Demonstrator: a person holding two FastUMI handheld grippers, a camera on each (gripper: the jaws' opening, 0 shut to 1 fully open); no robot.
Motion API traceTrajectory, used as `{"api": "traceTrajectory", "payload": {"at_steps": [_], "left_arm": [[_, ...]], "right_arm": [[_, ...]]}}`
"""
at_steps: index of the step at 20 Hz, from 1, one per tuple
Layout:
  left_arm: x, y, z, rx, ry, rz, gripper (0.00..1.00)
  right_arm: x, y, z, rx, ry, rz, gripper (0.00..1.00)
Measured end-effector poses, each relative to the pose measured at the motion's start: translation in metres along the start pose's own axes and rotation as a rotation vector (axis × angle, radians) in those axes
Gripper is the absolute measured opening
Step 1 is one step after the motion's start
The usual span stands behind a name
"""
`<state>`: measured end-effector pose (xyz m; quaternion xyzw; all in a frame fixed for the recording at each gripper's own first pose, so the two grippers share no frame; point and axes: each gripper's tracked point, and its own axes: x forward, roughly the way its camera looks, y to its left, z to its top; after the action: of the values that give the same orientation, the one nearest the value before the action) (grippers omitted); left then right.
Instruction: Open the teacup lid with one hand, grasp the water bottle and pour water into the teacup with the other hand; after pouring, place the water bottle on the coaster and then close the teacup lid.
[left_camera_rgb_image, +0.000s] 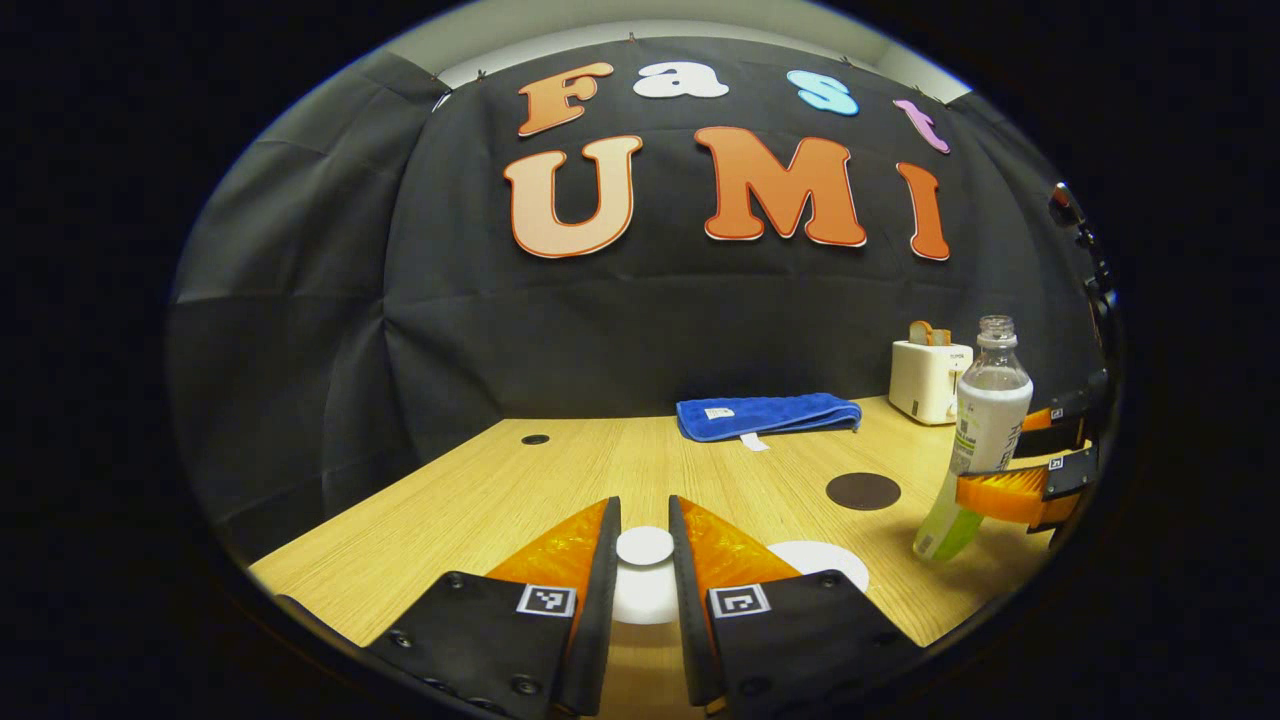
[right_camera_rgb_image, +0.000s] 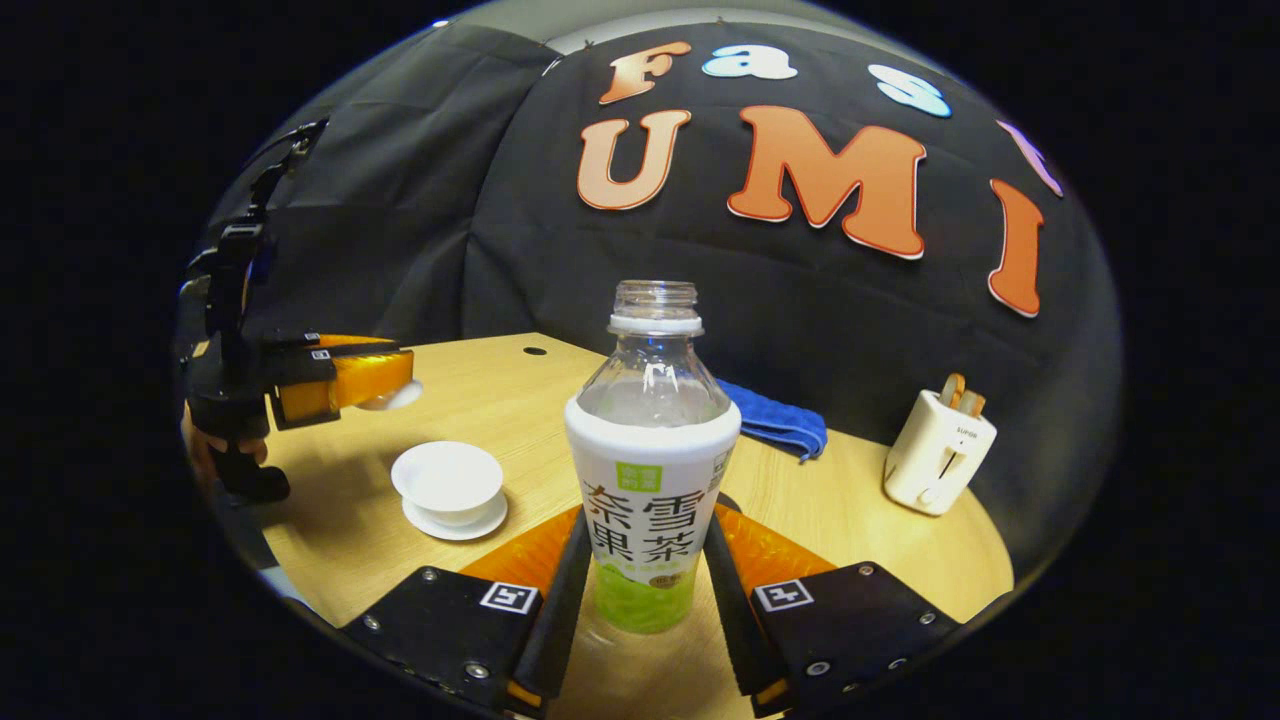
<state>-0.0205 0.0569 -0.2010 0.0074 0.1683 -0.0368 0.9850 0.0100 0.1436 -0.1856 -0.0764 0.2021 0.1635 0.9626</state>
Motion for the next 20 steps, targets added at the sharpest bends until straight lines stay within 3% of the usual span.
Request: {"api": "traceTrajectory", "payload": {"at_steps": [5, 20], "left_arm": [[-0.005, 0.022, -0.003, -0.006, -0.001, 0.023, 0.34], [-0.010, 0.049, -0.029, -0.003, 0.044, 0.023, 0.34]], "right_arm": [[0.003, -0.018, 0.013, -0.233, -0.003, -0.110, 0.64], [0.026, -0.005, 0.019, -0.907, 0.040, -0.202, 0.64]]}}
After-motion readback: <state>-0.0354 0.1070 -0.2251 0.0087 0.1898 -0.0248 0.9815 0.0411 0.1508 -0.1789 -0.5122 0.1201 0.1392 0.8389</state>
